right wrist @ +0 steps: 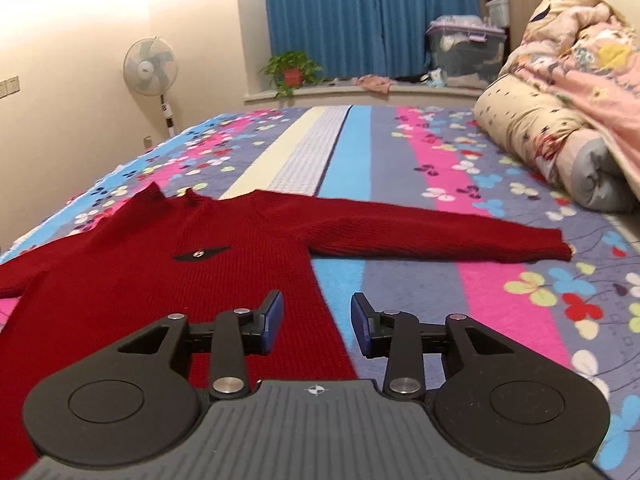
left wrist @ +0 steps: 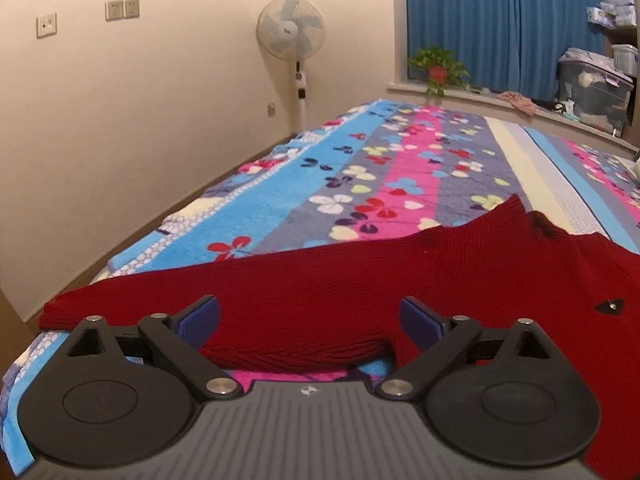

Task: Fold small clothes
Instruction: 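Open both tools and move the left tool toward the sleeve beside it, then grasp the sleeve cuff with the left tool, fold it across the body, release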

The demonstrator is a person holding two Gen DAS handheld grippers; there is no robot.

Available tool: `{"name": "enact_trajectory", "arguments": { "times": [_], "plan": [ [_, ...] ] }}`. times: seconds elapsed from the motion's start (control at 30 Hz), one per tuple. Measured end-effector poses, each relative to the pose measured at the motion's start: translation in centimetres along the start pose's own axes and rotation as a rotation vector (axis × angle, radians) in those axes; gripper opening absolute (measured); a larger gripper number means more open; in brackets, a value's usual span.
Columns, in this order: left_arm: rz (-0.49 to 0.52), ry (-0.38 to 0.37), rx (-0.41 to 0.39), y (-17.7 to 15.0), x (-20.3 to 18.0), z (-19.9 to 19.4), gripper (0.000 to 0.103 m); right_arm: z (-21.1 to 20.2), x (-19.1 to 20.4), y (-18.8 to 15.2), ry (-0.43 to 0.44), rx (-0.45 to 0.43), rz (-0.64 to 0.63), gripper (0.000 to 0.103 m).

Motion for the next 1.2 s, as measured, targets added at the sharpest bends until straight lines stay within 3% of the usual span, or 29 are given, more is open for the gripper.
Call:
{"name": "enact_trajectory", "arguments": {
  "times": [0.1, 0.27, 0.37, 0.53, 0.63, 0.7, 0.77, 0.93, 1.1, 1.2],
  "plan": [
    [-0.082, 0.055, 0.033, 0.4, 2.5, 1.5, 0.098, 0.0, 0.8, 0.1, 0.024, 0.004, -0.024, 0.04],
    [-0.267, 0.032, 0.117, 0.4, 8.3, 3.9, 0.098, 0.5, 1.6, 0.3, 0.025, 0.029, -0.05, 0.042],
    [-0.312, 0.052, 0.151, 0.1, 10.8, 5.2, 0.093, 0.8, 1.7, 0.4, 0.024, 0.044, -0.043, 0.042],
    [-0.45, -0.001, 0.21, -0.9, 14.8, 7.7, 0.078, 1.6, 1.9, 0.4, 0.016, 0.072, -0.048, 0.042],
    [-0.523, -0.03, 0.26, -1.8, 16.4, 9.3, 0.077, 2.1, 2.1, 0.4, 0.014, 0.084, -0.053, 0.042],
    [-0.521, -0.025, 0.251, -1.9, 16.6, 9.7, 0.077, 2.3, 2.2, 0.3, 0.013, 0.091, -0.058, 0.042],
    [-0.498, 0.0, 0.236, -1.6, 16.3, 9.8, 0.068, 2.5, 2.3, 0.2, 0.012, 0.099, -0.065, 0.042],
    [-0.501, 0.03, 0.186, -0.8, 15.9, 9.7, 0.023, 3.2, 2.4, 0.1, 0.007, 0.111, -0.078, 0.042],
    [-0.502, 0.036, 0.124, 0.4, 15.3, 8.9, 0.019, 3.6, 2.5, 0.0, 0.001, 0.123, -0.092, 0.042],
    [-0.569, 0.012, 0.177, 0.2, 15.9, 9.7, 0.029, 3.7, 2.5, 0.1, 0.0, 0.126, -0.092, 0.042]
  ]
}}
Point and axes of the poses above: each gripper's, at about its wrist camera, not at the fingertips, and z roughly the way its jaws point, x to its left, y to its top, the point moved 2 cm from there along z, roughly the way its jaws point, and after that the axes turned 14 degrees about x, right-handed, at the moved point
